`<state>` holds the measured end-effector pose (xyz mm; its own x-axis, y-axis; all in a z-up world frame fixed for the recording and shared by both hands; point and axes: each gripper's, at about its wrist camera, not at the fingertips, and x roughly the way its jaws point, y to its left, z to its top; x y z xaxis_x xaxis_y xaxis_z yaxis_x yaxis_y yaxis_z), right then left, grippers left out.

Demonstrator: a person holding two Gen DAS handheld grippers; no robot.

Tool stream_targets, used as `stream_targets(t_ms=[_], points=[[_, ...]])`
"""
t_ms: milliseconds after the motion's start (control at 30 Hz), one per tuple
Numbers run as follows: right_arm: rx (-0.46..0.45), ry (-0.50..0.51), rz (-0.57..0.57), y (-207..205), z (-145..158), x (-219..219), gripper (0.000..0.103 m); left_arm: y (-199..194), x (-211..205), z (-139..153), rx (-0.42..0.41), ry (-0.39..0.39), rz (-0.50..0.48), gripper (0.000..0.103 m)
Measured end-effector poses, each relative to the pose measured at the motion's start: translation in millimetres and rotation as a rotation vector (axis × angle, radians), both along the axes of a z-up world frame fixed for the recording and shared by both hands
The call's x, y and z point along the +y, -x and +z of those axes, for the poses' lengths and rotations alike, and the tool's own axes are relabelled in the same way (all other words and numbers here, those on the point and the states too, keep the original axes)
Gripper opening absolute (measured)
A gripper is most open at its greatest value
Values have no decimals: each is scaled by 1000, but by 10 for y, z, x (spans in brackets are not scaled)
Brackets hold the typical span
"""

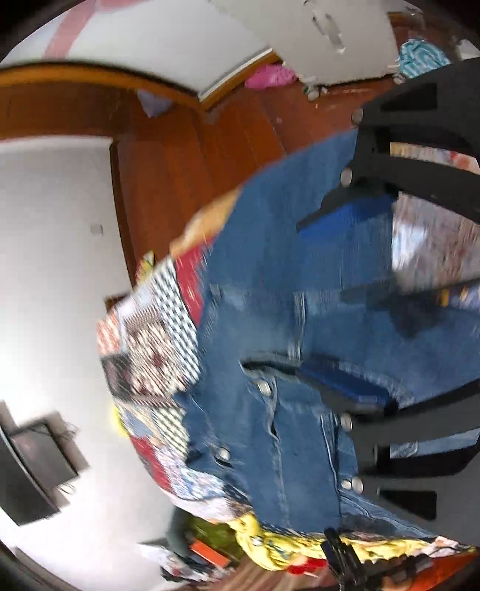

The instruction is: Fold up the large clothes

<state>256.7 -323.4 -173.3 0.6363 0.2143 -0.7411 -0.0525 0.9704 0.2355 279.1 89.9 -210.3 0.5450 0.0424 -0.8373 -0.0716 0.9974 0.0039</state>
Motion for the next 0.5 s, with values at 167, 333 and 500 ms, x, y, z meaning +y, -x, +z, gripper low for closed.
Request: stream_targets(t_ms=[167, 333, 500], points=[[63, -114, -110, 90, -153, -516, 79, 46, -310, 303, -70, 54, -52, 75], [207, -289, -227, 105, -648, -945, 79, 147, -601, 452, -106, 69, -112, 80], [303, -490, -316, 130, -1121, -1235, 79, 208, -715, 463, -91, 122, -151, 80]])
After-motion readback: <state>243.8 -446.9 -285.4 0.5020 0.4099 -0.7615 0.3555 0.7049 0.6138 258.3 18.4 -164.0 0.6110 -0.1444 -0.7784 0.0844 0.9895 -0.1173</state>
